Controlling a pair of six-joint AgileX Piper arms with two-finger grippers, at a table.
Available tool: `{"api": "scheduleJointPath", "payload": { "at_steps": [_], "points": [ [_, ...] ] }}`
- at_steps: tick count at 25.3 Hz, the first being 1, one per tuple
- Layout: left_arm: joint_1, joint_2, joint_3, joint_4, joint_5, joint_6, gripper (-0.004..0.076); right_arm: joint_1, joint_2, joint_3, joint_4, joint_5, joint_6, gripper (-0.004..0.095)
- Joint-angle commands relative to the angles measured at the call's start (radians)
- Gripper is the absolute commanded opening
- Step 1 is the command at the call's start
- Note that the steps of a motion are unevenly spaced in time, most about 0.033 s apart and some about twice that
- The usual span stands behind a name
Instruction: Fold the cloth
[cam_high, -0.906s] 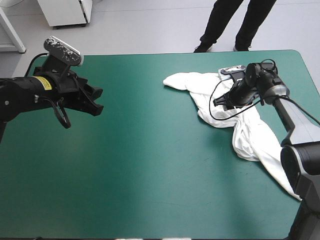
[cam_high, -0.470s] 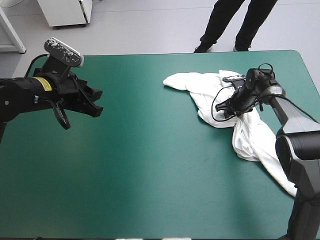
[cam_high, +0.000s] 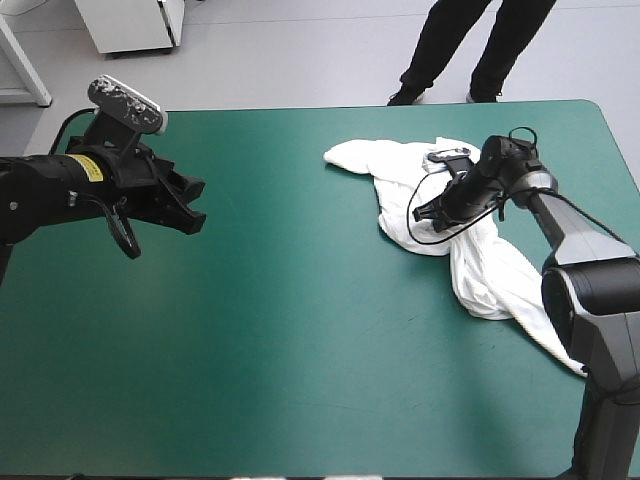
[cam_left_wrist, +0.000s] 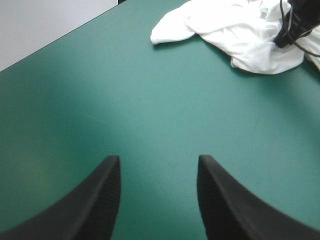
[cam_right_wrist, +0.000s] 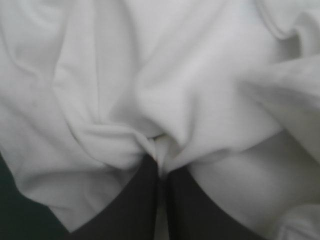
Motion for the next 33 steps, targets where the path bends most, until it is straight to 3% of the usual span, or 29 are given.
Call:
{"api": "scheduleJointPath", "payload": {
  "at_steps": [1, 17, 23, 26, 29, 33],
  "points": [
    [0.0, -0.035, -0.023, -0.011, -0.011, -0.011, 0.0354, 0.127, -0.001, 0.002, 0.088, 0.066, -0.005, -0.0005],
    [0.0, -0.15, -0.023, 0.041, 0.016, -0.049, 0.0354, 0.684, -0.048, 0.0, 0.125, 0.151, 0.029, -0.0005],
    [0.0, -0.169, -0.023, 0.047, 0.017, -0.051, 0.0354, 0.733, -0.059, -0.029, 0.101, 0.163, 0.048, -0.0005],
    [0.0, -0.173, -0.023, 0.047, 0.019, -0.051, 0.0354, 0.703, -0.06, -0.06, 0.015, 0.185, 0.104, -0.0002],
    [0.0, -0.173, -0.023, 0.039, 0.017, -0.051, 0.0354, 0.6, -0.069, -0.101, 0.064, 0.233, 0.106, 0.0163],
    [0.0, -0.173, -0.023, 0.035, 0.024, -0.051, 0.0354, 0.524, -0.123, -0.153, 0.082, 0.233, 0.106, 0.0553]
  ]
}}
